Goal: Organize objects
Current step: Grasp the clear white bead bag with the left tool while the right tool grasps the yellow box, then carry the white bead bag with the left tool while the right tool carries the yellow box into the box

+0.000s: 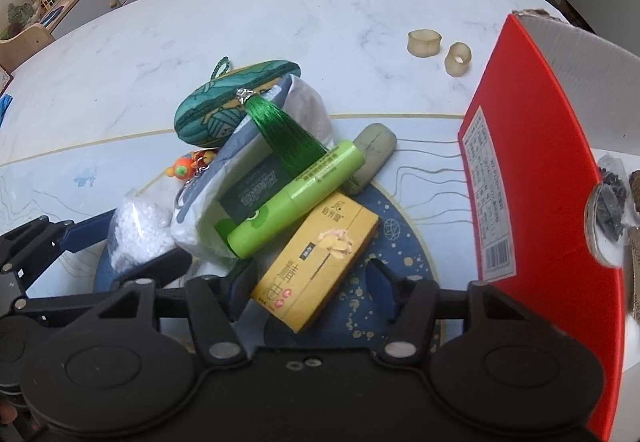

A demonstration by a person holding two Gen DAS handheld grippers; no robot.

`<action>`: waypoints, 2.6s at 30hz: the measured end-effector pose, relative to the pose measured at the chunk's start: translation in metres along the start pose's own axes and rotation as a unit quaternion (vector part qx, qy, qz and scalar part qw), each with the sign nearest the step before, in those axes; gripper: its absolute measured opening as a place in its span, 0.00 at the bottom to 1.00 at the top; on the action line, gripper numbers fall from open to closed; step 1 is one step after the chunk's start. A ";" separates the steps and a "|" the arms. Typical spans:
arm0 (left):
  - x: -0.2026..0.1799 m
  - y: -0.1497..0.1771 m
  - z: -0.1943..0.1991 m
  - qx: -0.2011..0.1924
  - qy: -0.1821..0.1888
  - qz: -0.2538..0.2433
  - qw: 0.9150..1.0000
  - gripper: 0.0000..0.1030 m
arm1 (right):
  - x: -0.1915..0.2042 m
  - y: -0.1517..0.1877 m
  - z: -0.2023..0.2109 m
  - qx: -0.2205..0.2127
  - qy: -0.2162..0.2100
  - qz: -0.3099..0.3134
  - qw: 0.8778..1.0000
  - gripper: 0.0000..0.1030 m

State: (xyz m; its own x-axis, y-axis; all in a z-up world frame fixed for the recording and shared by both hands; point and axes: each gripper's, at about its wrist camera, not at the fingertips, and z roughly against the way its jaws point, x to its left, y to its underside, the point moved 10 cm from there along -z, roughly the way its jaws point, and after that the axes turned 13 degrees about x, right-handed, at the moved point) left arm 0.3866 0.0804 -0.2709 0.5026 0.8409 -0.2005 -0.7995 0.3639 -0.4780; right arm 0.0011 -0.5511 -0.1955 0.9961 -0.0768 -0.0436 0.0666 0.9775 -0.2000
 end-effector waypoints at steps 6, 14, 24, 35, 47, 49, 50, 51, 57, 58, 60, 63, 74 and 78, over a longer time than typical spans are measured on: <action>0.000 0.003 0.005 -0.001 0.005 0.009 1.000 0.44 | -0.005 0.009 0.004 -0.003 -0.011 -0.025 1.000 0.38; -0.001 0.009 0.017 -0.001 0.003 0.020 1.000 0.40 | -0.007 0.026 0.018 -0.007 -0.022 -0.034 0.999 0.29; -0.007 0.026 0.048 -0.006 0.011 0.030 0.999 0.40 | -0.005 0.058 0.045 -0.013 -0.053 -0.031 0.998 0.28; -0.040 0.035 0.088 -0.013 0.025 0.015 0.999 0.40 | -0.011 0.084 0.102 -0.046 -0.088 -0.013 0.995 0.28; -0.100 0.014 0.123 -0.035 0.036 -0.014 0.999 0.40 | -0.057 0.094 0.159 -0.100 -0.089 -0.003 0.991 0.28; -0.111 0.010 0.124 -0.035 0.038 -0.018 0.999 0.40 | -0.072 0.095 0.167 -0.107 -0.087 -0.006 0.990 0.28; -0.117 0.008 0.125 -0.035 0.039 -0.020 0.998 0.40 | -0.080 0.095 0.171 -0.111 -0.085 -0.007 0.990 0.28; -0.122 0.007 0.125 -0.034 0.040 -0.023 0.998 0.40 | -0.089 0.096 0.174 -0.115 -0.083 -0.010 0.990 0.28; -0.163 -0.005 0.120 -0.029 0.038 -0.051 0.998 0.40 | -0.144 0.097 0.189 -0.136 -0.070 -0.030 0.988 0.28; -0.171 -0.007 0.119 -0.028 0.039 -0.056 0.997 0.40 | -0.153 0.097 0.191 -0.138 -0.068 -0.035 0.987 0.28; -0.188 -0.012 0.115 -0.026 0.042 -0.067 0.997 0.40 | -0.171 0.097 0.194 -0.144 -0.064 -0.042 0.987 0.28; -0.214 -0.019 0.110 -0.024 0.046 -0.085 0.995 0.40 | -0.197 0.097 0.197 -0.149 -0.061 -0.052 0.986 0.28; -0.297 -0.046 0.073 -0.002 0.049 -0.141 0.989 0.40 | -0.249 0.083 0.186 -0.151 -0.059 -0.046 0.986 0.28; -0.309 -0.056 0.051 0.018 0.045 -0.140 0.989 0.40 | -0.260 0.075 0.175 -0.145 -0.053 -0.037 0.987 0.28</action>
State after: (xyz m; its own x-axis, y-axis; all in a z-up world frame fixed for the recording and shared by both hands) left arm 0.2594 -0.1791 -0.1382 0.7321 0.6666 -0.1405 -0.6351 0.5932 -0.4948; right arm -0.2432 -0.4234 -0.0280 0.9906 -0.1104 0.0813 0.1358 0.8718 -0.4706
